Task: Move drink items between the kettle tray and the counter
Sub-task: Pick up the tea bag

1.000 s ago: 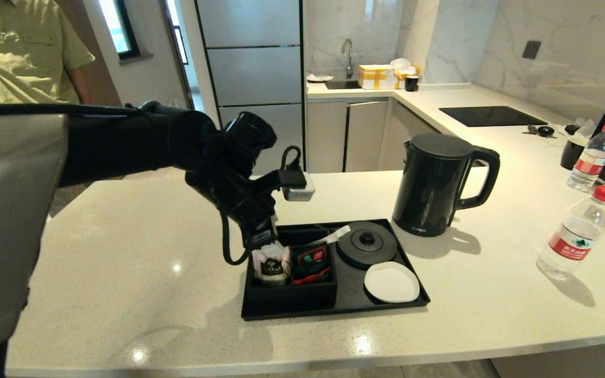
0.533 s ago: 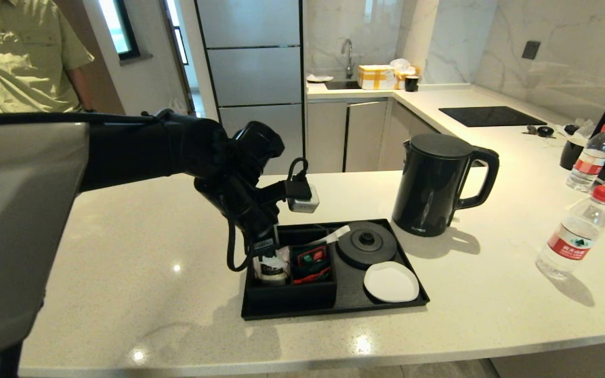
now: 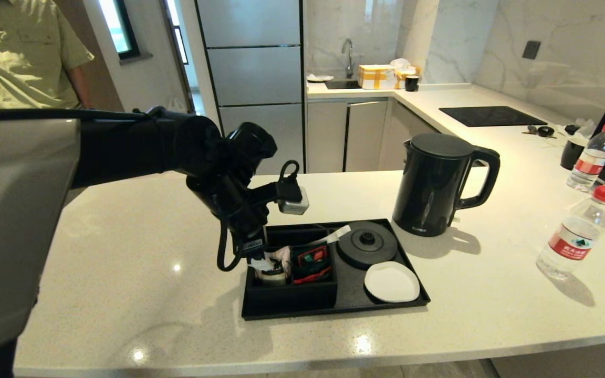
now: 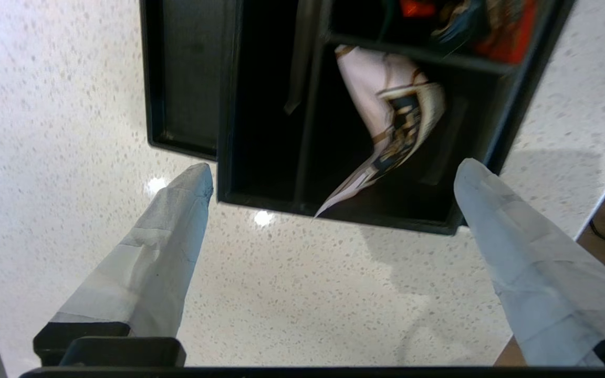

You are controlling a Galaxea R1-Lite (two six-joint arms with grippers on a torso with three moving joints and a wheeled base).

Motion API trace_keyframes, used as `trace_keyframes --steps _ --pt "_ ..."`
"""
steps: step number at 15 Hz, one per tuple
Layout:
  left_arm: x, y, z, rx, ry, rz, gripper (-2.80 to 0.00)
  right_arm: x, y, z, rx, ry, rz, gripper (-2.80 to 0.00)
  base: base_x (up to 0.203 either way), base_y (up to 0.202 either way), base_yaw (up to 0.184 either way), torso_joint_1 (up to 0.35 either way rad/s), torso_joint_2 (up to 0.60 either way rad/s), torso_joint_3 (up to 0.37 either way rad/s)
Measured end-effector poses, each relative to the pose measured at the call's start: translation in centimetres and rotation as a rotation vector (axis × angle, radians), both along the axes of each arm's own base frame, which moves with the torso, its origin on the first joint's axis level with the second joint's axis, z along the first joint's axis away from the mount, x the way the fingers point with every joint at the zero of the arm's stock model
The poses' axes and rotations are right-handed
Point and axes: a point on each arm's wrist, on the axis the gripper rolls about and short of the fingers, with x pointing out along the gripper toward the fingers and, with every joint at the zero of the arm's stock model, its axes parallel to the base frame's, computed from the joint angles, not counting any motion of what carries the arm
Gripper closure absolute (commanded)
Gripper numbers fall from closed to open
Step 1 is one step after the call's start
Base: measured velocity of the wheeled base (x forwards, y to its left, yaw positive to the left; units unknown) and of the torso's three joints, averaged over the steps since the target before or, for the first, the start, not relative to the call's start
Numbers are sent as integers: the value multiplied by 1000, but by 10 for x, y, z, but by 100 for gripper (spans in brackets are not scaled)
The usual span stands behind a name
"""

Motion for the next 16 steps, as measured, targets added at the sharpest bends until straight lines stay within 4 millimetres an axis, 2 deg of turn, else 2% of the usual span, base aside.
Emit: trace_keyframes --steps 9,16 --pt "7 -2 -13 20 24 6 -280 0 0 0 0 0 0 0 0 0 0 0 0 0" --pt "7 -3 -15 22 31 5 -280 0 0 0 0 0 0 0 0 0 0 0 0 0"
